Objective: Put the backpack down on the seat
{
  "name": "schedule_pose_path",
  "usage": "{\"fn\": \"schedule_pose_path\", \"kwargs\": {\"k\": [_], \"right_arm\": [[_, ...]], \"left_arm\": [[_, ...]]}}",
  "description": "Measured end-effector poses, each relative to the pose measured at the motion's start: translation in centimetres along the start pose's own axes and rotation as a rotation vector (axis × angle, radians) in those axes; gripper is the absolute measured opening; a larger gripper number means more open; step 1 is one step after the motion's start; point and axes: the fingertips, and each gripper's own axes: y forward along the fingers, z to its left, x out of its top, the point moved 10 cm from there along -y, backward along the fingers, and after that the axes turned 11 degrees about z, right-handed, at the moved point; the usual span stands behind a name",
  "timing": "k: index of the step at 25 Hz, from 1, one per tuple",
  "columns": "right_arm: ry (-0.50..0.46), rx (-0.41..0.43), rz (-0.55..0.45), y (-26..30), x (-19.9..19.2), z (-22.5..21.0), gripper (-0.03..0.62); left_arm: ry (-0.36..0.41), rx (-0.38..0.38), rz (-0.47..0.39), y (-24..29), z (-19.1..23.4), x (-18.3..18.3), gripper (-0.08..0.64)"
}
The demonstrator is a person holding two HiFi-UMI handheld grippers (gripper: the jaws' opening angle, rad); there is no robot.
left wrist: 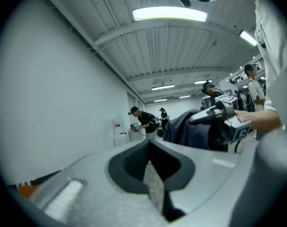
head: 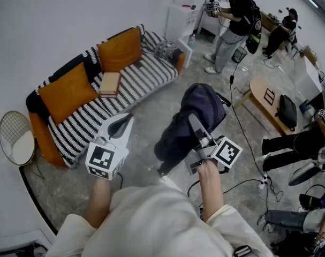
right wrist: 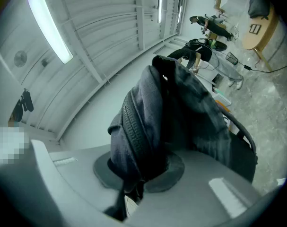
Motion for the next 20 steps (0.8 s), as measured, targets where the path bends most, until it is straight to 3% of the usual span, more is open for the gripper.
{"fn": "schedule_pose_path", "kwargs": {"k": [20], "right_arm": [[0.023,0.065,0.050,1.6,1.4,-2.6,0.030]], "left_arm": [[-0.005,0.001,-0.005,3.3,-0.1,0.4,0.003]]}}
